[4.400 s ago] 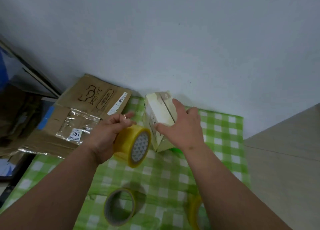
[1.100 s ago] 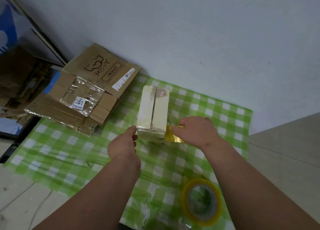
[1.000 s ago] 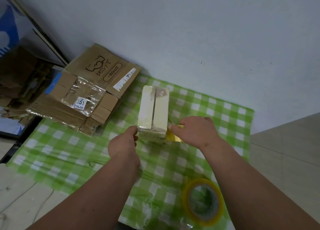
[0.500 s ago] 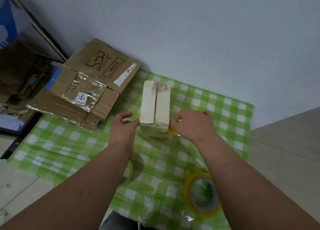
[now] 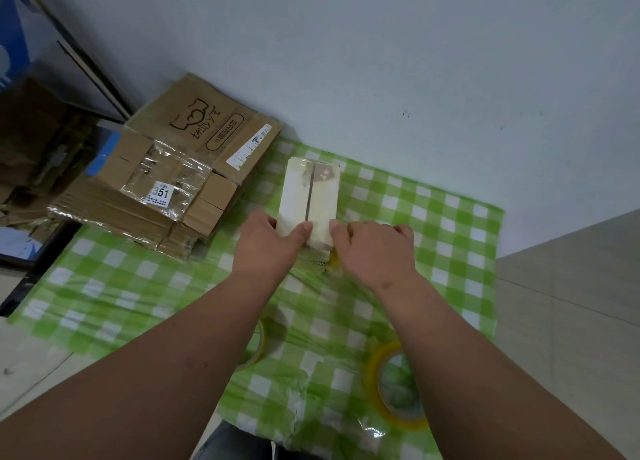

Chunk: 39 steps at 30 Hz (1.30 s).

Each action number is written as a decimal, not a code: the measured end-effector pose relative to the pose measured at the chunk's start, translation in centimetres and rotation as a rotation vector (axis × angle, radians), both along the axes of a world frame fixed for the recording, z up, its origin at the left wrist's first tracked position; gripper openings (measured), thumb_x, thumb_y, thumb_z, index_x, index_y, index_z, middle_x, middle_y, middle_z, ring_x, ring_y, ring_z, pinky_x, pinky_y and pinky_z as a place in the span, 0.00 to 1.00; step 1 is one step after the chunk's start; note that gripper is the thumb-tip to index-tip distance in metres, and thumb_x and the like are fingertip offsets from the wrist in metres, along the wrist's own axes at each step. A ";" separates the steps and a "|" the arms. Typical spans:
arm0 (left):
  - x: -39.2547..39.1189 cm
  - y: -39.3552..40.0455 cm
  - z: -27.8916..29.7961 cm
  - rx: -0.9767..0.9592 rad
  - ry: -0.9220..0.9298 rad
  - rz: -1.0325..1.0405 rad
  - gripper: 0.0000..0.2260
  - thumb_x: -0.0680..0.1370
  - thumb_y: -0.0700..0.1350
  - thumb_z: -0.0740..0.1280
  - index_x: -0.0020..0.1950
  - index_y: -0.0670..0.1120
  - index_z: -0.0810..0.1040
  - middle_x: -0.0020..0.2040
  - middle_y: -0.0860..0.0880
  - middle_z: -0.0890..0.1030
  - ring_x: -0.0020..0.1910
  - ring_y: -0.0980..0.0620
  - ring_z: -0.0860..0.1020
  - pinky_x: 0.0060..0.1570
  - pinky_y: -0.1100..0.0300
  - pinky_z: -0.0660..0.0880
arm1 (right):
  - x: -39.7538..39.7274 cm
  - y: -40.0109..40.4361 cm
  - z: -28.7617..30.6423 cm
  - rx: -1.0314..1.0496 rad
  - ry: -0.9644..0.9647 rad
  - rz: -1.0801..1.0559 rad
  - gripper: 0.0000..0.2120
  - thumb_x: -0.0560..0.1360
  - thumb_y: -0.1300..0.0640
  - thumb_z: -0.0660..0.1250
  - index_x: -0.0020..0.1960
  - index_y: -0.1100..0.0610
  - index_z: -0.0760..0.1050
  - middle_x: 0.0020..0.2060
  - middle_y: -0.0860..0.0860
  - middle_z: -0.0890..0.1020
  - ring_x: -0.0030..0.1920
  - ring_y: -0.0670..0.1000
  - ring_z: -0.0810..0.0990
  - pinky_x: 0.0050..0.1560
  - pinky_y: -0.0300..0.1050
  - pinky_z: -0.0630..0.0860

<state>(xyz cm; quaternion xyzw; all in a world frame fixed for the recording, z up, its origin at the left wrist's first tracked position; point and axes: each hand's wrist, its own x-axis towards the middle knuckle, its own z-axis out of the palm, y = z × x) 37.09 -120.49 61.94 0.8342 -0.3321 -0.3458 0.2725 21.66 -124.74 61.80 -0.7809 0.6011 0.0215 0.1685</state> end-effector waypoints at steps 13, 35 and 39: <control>0.9 1.4 -0.7 -0.095 0.284 0.021 0.24 0.69 0.54 0.78 0.56 0.51 0.68 0.50 0.54 0.76 0.47 0.57 0.75 0.39 0.62 0.70 | 0.0 -0.7 0.0 0.148 -0.013 -0.036 0.41 0.59 0.17 0.38 0.35 0.48 0.74 0.31 0.45 0.79 0.38 0.49 0.77 0.60 0.58 0.60; 3.8 2.3 -1.5 -0.148 -0.336 -0.584 0.29 0.80 0.56 0.63 0.79 0.50 0.60 0.60 0.47 0.82 0.38 0.52 0.72 0.41 0.57 0.68 | -1.5 0.0 -1.7 0.054 0.012 0.097 0.25 0.66 0.23 0.60 0.37 0.45 0.63 0.34 0.41 0.73 0.39 0.50 0.74 0.47 0.52 0.67; 4.5 2.1 -1.6 -0.147 -0.344 -0.642 0.28 0.81 0.53 0.63 0.79 0.50 0.60 0.60 0.46 0.81 0.40 0.52 0.70 0.41 0.58 0.65 | -1.5 -0.2 -1.3 0.100 0.027 0.101 0.26 0.66 0.23 0.60 0.37 0.46 0.63 0.34 0.41 0.73 0.38 0.50 0.74 0.47 0.52 0.66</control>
